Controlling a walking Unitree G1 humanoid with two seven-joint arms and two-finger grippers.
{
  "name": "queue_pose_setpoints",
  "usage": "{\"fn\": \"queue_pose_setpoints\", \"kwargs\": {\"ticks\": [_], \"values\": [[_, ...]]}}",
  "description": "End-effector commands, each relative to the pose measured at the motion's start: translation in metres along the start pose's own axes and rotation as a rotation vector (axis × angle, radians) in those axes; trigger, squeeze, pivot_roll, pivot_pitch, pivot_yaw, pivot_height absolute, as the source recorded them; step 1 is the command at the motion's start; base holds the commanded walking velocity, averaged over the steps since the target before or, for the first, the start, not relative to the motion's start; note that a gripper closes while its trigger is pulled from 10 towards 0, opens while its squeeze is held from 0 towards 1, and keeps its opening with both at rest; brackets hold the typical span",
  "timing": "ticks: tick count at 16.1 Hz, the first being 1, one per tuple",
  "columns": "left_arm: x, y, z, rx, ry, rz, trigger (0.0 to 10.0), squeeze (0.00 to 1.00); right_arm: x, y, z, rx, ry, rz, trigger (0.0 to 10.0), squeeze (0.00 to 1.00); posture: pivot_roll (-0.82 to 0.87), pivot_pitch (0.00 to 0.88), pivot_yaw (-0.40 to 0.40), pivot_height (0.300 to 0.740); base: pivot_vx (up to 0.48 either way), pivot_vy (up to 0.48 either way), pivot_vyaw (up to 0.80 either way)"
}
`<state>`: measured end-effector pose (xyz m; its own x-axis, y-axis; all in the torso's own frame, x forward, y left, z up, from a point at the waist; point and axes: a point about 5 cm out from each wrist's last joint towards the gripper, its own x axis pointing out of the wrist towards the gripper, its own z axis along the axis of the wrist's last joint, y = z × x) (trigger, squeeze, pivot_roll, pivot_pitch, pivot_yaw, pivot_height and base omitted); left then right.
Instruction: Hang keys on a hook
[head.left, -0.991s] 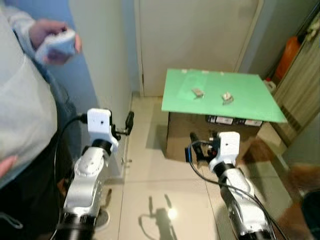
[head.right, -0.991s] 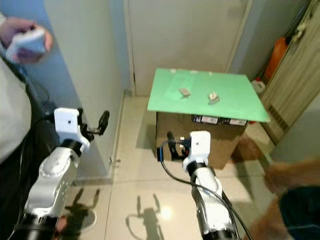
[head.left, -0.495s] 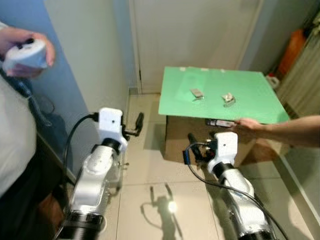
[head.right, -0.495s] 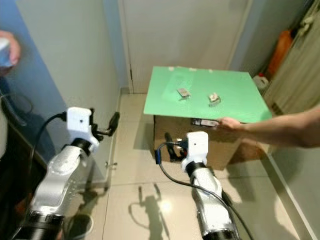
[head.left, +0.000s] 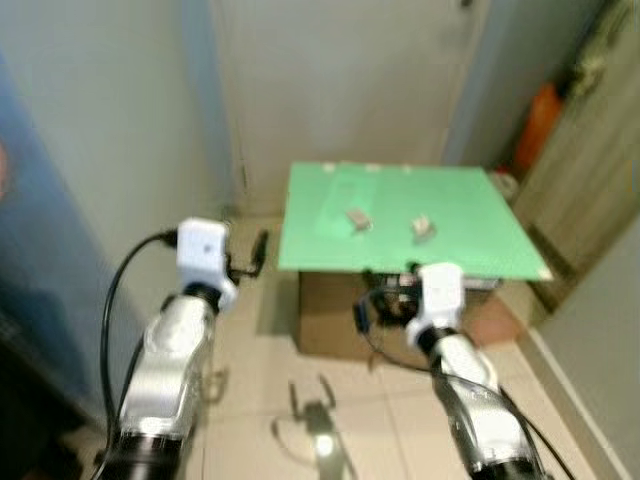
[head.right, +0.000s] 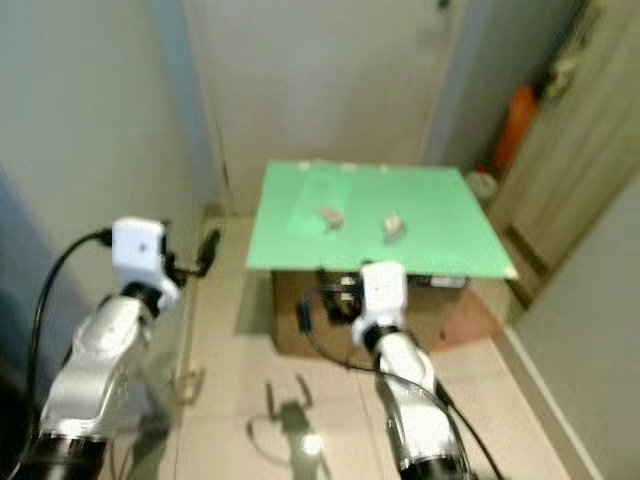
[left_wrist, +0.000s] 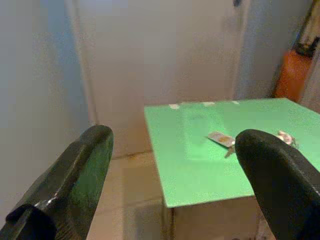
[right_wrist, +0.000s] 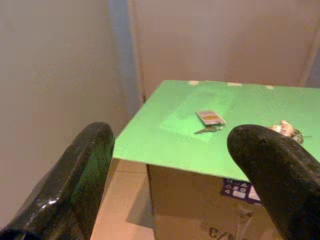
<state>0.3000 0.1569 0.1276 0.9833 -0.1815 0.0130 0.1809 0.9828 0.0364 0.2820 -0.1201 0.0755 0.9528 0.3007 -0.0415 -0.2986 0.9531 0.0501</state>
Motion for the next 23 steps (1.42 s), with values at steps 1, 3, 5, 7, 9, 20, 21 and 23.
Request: {"fn": "queue_pose_setpoints", "kwargs": {"ticks": [1,3,5,7,9,20,21,23], "values": [[0.003,-0.01,0.004,0.007,-0.013,-0.028,10.0,0.0,-0.003,-0.012,0.001,-0.011,0.004,-0.03,10.0,0.0,0.02,0.0,-0.01,0.74,0.458,0.0,0.0],[0.003,-0.011,0.004,0.008,-0.013,-0.023,10.0,0.0,-0.001,-0.011,0.001,-0.017,0.005,-0.023,10.0,0.0,0.02,0.0,-0.018,0.74,0.459,0.0,0.0],[0.005,-0.014,0.003,0.019,-0.014,-0.023,10.0,0.0,0.001,-0.011,0.003,-0.022,0.002,-0.014,10.0,0.0,0.02,0.0,-0.021,0.74,0.459,0.0,0.0],[0.007,-0.015,0.004,0.011,-0.017,-0.023,10.0,0.0,0.003,-0.013,0.004,-0.025,0.002,-0.013,10.0,0.0,0.03,0.0,-0.025,0.74,0.458,0.0,0.0],[0.008,-0.016,0.006,0.006,-0.024,-0.021,10.0,0.0,0.005,-0.012,0.004,-0.023,0.009,-0.004,10.0,0.0,0.03,0.0,-0.025,0.74,0.461,0.0,-0.59],[0.006,-0.018,0.005,0.088,-0.014,-0.042,10.0,0.0,0.008,-0.003,-0.001,-0.033,0.037,0.021,10.0,0.0,0.05,0.0,-0.034,0.74,0.362,0.0,-0.54],[0.005,-0.019,0.003,0.094,0.0,-0.05,10.0,0.0,0.009,-0.003,-0.001,-0.035,0.035,0.023,10.0,0.0,0.05,0.0,-0.039,0.74,0.0,0.0,0.0],[0.005,-0.021,-0.001,0.086,0.013,-0.06,10.0,0.0,0.008,-0.004,0.0,-0.047,0.037,0.032,10.0,0.0,0.05,0.0,-0.054,0.74,0.0,0.0,0.0]]}}
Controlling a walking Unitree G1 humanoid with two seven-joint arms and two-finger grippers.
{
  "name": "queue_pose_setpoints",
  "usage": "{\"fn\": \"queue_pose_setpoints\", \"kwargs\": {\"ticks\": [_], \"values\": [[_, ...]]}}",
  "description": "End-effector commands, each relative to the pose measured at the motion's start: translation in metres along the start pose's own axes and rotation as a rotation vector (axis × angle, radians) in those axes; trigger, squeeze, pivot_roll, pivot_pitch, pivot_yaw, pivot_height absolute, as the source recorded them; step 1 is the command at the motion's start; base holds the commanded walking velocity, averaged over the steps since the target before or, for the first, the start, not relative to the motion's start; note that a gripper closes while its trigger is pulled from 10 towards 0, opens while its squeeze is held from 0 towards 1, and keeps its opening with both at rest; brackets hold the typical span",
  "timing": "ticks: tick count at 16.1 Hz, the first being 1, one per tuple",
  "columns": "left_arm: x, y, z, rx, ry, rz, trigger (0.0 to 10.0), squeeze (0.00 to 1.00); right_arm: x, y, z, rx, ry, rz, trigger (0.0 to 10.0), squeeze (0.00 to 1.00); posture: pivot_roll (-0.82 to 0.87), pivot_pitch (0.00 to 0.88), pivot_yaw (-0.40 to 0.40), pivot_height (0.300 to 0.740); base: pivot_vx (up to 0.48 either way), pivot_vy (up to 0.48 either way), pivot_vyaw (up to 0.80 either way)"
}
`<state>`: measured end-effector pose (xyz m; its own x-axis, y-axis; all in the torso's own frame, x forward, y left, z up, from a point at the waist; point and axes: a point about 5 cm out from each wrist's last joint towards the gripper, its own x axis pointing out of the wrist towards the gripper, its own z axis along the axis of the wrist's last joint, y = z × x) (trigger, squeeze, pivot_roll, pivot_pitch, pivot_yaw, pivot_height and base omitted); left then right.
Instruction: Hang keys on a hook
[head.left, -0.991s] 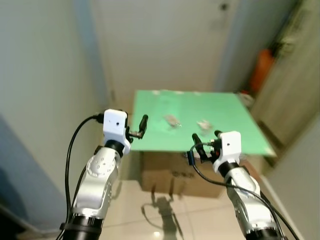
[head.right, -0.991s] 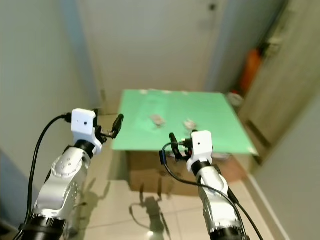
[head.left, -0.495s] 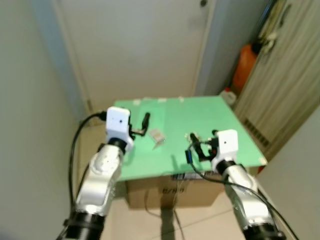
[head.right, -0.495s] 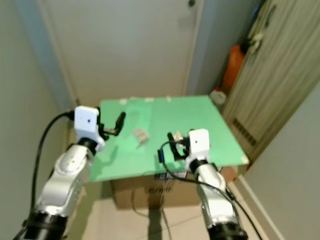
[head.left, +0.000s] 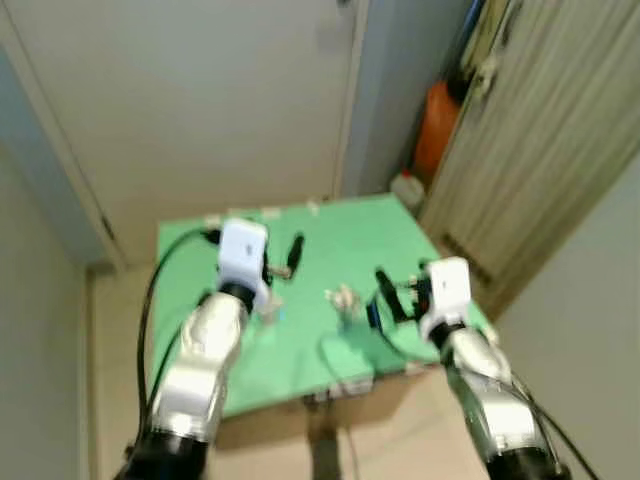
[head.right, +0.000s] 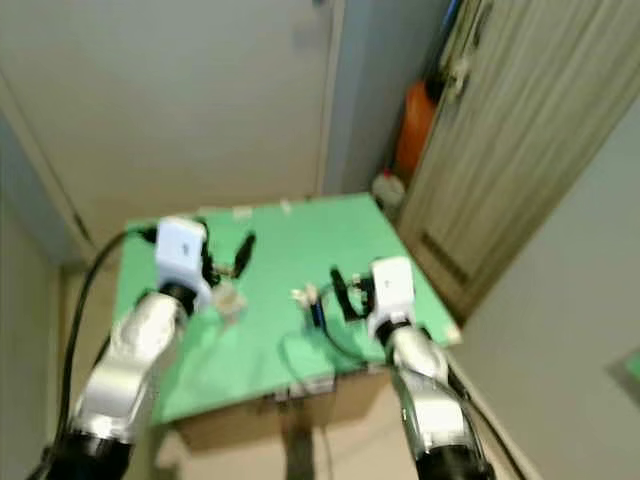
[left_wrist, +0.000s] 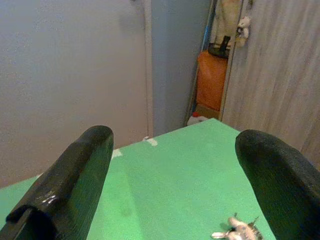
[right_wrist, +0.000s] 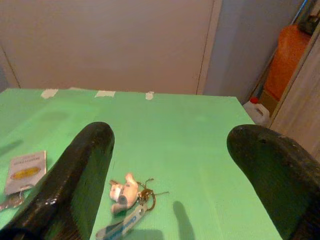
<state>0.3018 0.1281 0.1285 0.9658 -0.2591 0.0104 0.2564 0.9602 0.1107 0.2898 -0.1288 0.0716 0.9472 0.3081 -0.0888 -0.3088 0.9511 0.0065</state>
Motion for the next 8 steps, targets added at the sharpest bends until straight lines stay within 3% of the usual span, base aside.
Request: {"fn": "queue_pose_setpoints", "kwargs": {"ticks": [1,4,8], "values": [[-0.002,0.007,-0.006,0.01,0.028,0.021,10.0,0.0,0.003,0.006,0.004,-0.011,-0.01,0.031,10.0,0.0,0.04,0.005,-0.066,0.74,0.0,0.0,0.0],[0.008,0.018,-0.022,0.008,0.1,0.084,10.0,0.0,-0.003,-0.003,0.01,-0.055,-0.005,0.044,10.0,0.0,-0.01,0.036,-0.099,0.74,0.0,0.0,0.0],[0.015,0.012,-0.035,0.014,0.143,0.068,10.0,0.0,-0.026,-0.02,0.012,-0.105,0.027,0.038,10.0,0.0,-0.09,0.083,-0.132,0.74,0.0,0.0,0.0]]}}
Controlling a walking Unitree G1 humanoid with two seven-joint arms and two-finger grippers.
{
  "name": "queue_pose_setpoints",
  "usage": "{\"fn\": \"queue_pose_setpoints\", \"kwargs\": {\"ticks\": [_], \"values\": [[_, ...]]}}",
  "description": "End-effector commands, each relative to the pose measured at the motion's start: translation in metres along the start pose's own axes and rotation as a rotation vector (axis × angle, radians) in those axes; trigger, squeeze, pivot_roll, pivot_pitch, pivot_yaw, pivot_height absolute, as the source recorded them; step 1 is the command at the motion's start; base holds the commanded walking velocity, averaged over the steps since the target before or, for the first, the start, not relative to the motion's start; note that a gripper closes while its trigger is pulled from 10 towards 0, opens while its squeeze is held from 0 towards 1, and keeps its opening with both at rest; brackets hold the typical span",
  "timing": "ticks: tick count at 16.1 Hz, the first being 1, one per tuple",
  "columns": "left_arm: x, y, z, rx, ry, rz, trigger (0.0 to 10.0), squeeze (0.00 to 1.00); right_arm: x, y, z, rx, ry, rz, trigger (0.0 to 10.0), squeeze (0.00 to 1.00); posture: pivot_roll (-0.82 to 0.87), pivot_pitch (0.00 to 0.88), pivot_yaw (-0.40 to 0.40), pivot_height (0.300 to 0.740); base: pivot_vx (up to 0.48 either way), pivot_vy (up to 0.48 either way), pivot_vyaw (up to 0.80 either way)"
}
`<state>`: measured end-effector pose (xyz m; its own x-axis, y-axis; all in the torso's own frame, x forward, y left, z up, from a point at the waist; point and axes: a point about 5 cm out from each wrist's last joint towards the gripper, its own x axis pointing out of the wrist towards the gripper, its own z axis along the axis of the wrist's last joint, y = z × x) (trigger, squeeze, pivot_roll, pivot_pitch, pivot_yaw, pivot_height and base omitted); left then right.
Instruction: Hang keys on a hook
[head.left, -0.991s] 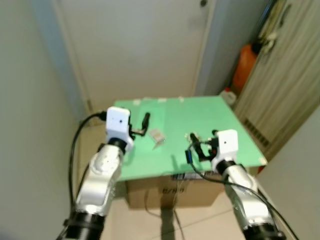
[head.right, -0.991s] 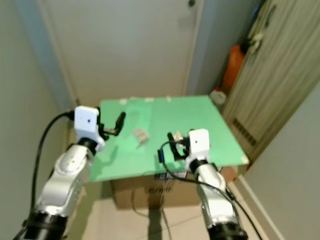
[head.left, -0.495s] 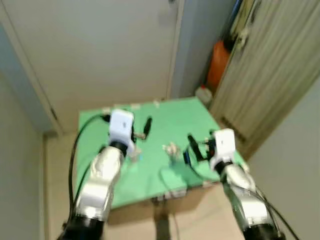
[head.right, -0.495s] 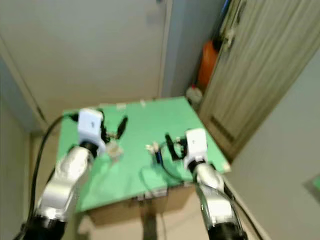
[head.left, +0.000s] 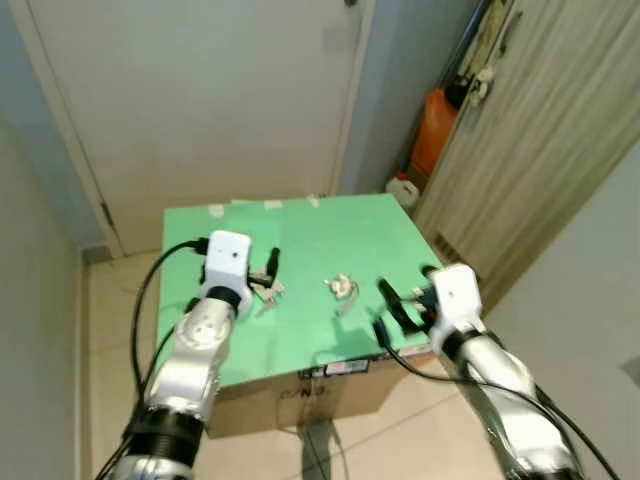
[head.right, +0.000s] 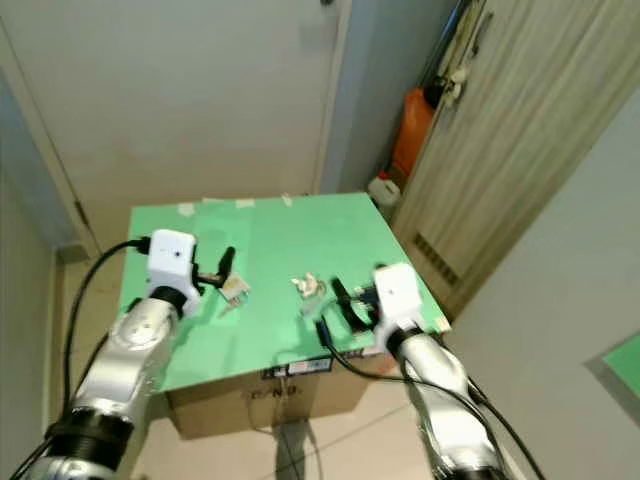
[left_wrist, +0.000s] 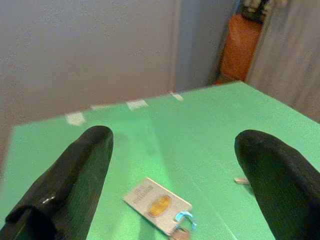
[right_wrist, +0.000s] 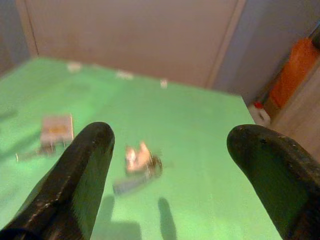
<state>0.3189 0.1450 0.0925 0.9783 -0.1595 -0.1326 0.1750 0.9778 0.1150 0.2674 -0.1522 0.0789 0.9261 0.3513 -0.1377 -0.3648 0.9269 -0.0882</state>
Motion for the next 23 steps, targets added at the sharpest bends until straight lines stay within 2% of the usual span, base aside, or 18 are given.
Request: {"fn": "queue_pose_setpoints", "kwargs": {"ticks": [1,2,3,5,6,10,12,15,18,21,23], "values": [[0.004,-0.004,-0.002,0.023,0.004,-0.015,10.0,0.0,-0.013,-0.014,0.004,-0.02,0.008,-0.028,10.0,0.0,-0.13,0.114,-0.146,0.74,0.0,0.0,0.0],[0.005,-0.003,-0.004,0.022,0.012,-0.012,10.0,0.0,-0.022,-0.019,0.002,-0.027,0.024,-0.037,10.0,0.0,-0.14,0.123,-0.15,0.74,0.0,0.0,0.0],[0.005,-0.001,-0.008,0.023,0.022,-0.001,10.0,0.0,-0.038,-0.025,0.0,-0.04,0.053,-0.05,10.0,0.0,-0.17,0.15,-0.163,0.74,0.0,0.0,0.0],[0.004,0.001,-0.015,0.026,0.042,0.009,10.0,0.0,-0.054,-0.029,-0.002,-0.054,0.088,-0.055,10.0,0.0,-0.2,0.17,-0.174,0.74,0.0,0.0,0.0],[0.004,0.005,-0.024,0.033,0.069,0.027,10.0,0.0,-0.07,-0.033,-0.003,-0.064,0.123,-0.063,10.0,0.0,-0.24,0.192,-0.191,0.74,0.0,0.0,0.0],[0.009,0.006,-0.034,0.045,0.093,0.028,10.0,0.0,-0.1,-0.049,0.004,-0.091,0.195,-0.088,10.0,0.0,-0.31,0.217,-0.225,0.74,0.0,0.0,0.0],[0.012,0.006,-0.036,0.057,0.108,0.036,10.0,0.0,-0.109,-0.053,0.006,-0.099,0.22,-0.089,10.0,0.0,-0.34,0.221,-0.238,0.74,0.0,0.0,0.0],[0.013,0.009,-0.042,0.062,0.137,0.071,10.0,0.0,-0.123,-0.054,0.009,0.011,0.246,-0.047,10.0,0.0,-0.37,0.235,-0.262,0.74,0.0,0.0,0.0],[0.016,0.011,-0.047,0.056,0.17,0.079,10.0,0.0,-0.14,-0.053,0.008,0.025,0.304,0.019,10.0,0.0,-0.39,0.24,-0.28,0.74,0.0,0.0,0.0],[0.018,0.014,-0.046,0.05,0.177,0.098,10.0,0.0,-0.145,-0.048,0.005,0.035,0.331,0.037,10.0,0.0,-0.4,0.241,-0.283,0.74,0.0,0.0,0.0],[0.018,0.012,-0.049,0.073,0.196,0.084,10.0,0.0,-0.139,-0.038,-0.012,0.062,0.362,0.052,10.0,0.0,-0.4,0.246,-0.289,0.74,0.0,0.0,0.0]]}}
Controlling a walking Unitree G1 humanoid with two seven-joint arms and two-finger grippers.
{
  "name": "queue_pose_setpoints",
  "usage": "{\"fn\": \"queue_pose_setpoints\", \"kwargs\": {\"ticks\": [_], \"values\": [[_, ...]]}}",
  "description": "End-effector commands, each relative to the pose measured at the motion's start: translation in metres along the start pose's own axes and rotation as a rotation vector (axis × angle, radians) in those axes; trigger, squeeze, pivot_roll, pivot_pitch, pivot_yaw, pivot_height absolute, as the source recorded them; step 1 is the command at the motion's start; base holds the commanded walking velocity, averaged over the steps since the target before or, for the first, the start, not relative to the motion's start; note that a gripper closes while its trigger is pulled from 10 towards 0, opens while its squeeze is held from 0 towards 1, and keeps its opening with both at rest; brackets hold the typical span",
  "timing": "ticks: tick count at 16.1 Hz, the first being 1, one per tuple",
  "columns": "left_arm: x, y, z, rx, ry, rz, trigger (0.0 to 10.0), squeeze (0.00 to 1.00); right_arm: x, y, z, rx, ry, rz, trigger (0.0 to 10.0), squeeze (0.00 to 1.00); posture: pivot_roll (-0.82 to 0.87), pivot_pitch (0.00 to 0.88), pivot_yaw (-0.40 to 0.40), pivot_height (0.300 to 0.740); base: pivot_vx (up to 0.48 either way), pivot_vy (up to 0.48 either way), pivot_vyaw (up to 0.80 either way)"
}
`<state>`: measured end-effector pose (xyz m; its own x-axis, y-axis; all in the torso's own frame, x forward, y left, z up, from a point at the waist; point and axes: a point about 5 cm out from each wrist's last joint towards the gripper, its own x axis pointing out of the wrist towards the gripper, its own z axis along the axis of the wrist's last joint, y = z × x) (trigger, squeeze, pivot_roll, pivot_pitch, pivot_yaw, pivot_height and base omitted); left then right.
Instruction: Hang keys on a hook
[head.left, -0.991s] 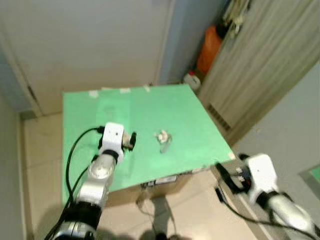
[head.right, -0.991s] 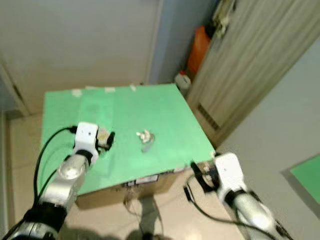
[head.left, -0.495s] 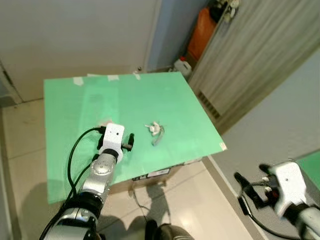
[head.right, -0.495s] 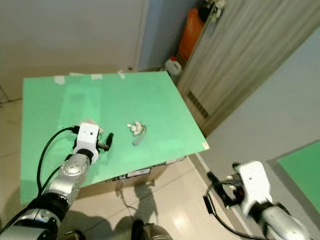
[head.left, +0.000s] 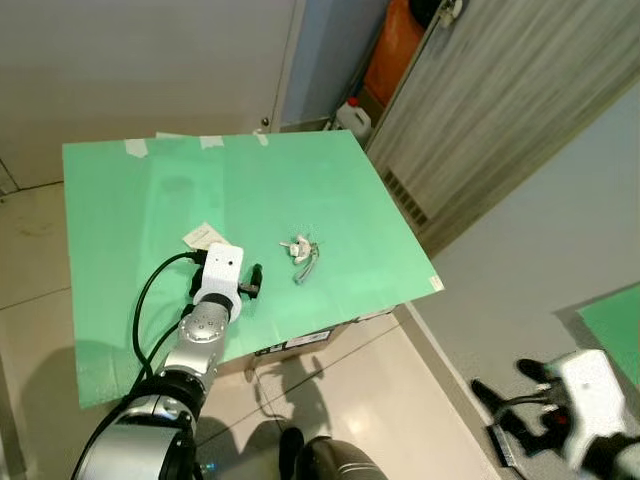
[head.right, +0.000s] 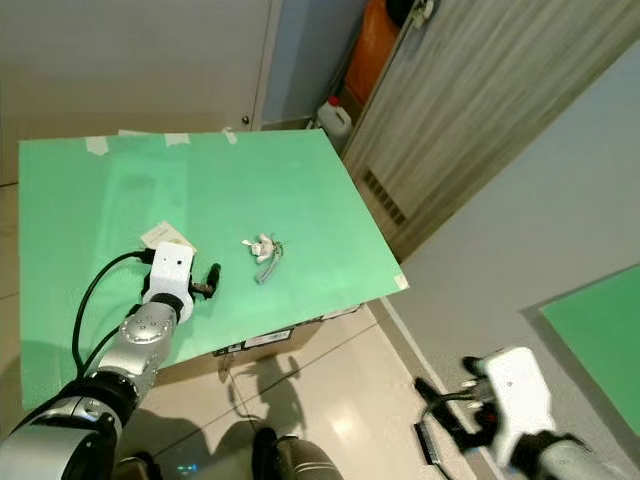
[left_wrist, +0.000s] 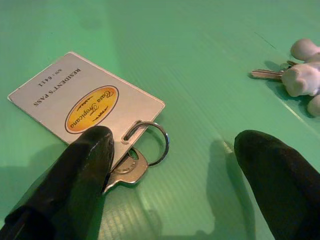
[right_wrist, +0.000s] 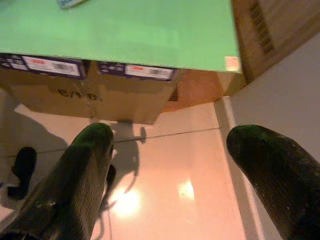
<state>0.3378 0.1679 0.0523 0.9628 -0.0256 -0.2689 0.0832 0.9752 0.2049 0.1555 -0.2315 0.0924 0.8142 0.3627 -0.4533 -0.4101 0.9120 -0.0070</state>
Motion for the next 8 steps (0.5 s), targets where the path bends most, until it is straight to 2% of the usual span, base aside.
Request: {"fn": "queue_pose_setpoints", "kwargs": {"ticks": [1,2,3,5,6,8], "values": [[-0.002,-0.01,-0.01,0.009,0.047,-0.029,9.0,0.0,0.004,0.001,-0.012,0.009,0.041,-0.012,10.0,0.0,-0.4,0.246,-0.289,0.74,0.0,0.0,0.0],[-0.002,-0.01,-0.011,0.006,0.055,-0.032,0.0,0.0,0.009,0.003,-0.017,0.013,0.048,-0.012,10.0,0.0,-0.4,0.249,-0.287,0.74,0.0,0.0,0.0],[-0.002,-0.011,-0.013,-0.002,0.07,-0.036,0.0,0.0,0.019,0.006,-0.026,0.021,0.061,-0.011,10.0,0.0,-0.4,0.249,-0.285,0.74,0.0,0.0,0.0],[-0.002,-0.012,-0.015,-0.004,0.089,-0.044,0.0,0.0,0.028,0.008,-0.031,0.026,0.071,-0.012,10.0,0.0,-0.4,0.25,-0.284,0.74,0.0,0.0,0.0],[-0.002,-0.014,-0.017,-0.004,0.112,-0.06,0.0,0.0,0.04,0.011,-0.035,0.031,0.079,-0.011,10.0,0.0,-0.39,0.251,-0.281,0.74,0.0,0.0,0.0],[-0.002,-0.015,-0.018,0.006,0.129,-0.067,0.0,0.0,0.037,0.008,-0.032,0.024,0.072,-0.013,10.0,0.0,-0.39,0.252,-0.282,0.74,0.0,0.0,0.0]]}}
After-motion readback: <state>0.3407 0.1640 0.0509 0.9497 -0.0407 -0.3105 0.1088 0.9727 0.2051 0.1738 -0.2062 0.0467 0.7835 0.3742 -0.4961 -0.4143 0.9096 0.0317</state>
